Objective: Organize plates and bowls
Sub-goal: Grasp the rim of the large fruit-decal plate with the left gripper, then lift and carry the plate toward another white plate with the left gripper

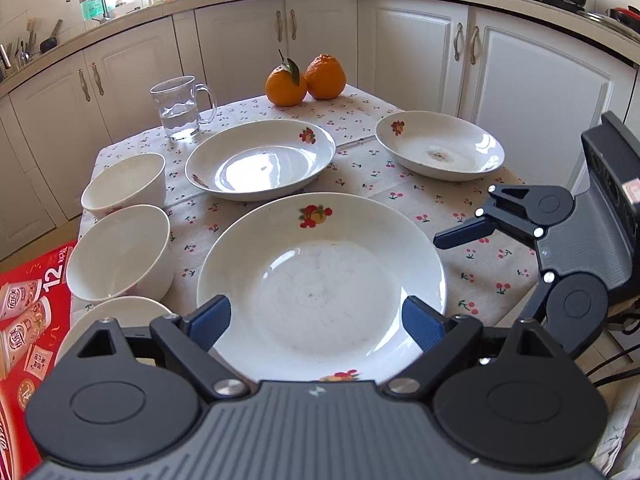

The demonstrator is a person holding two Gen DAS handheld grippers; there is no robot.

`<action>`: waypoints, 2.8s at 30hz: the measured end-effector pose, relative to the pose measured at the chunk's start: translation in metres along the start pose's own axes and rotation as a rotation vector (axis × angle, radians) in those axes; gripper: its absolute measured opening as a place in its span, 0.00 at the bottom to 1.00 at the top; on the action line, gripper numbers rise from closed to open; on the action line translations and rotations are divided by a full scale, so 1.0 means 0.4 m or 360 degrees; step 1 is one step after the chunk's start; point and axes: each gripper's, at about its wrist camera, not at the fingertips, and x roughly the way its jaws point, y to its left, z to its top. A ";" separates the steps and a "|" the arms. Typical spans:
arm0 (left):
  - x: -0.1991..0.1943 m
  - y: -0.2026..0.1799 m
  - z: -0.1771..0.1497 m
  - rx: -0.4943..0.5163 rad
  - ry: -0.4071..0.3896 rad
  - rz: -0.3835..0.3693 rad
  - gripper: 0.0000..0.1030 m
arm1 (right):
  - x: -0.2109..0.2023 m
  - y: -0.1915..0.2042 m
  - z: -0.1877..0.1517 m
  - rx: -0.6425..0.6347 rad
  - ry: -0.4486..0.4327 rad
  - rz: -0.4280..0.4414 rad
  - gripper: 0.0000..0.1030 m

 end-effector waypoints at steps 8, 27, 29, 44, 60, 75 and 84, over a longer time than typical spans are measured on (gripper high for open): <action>0.064 0.079 0.081 -0.0021 0.0133 -0.0039 0.89 | 0.029 -0.006 -0.008 0.0049 -0.0020 0.0059 1.00; 0.205 0.142 0.134 0.0016 0.0480 -0.0121 0.87 | 0.034 -0.010 -0.018 0.0007 -0.0106 0.0098 1.00; 0.216 0.144 0.135 0.0018 0.0515 -0.0143 0.85 | 0.036 -0.006 -0.015 0.0004 -0.0104 0.0104 1.00; 0.249 0.133 0.152 0.0082 0.0629 -0.0225 0.80 | 0.033 0.012 -0.006 -0.0025 -0.0108 0.0140 0.98; 0.267 0.113 0.166 0.0121 0.0663 -0.0239 0.79 | 0.024 -0.002 0.003 -0.0009 -0.0069 0.0137 0.97; 0.276 0.117 0.170 0.0102 0.0692 -0.0315 0.79 | 0.024 0.002 0.000 0.0020 -0.0026 0.0119 0.93; 0.273 0.116 0.174 0.0064 0.0688 -0.0354 0.76 | 0.016 -0.014 0.009 -0.0037 0.0029 0.0138 0.93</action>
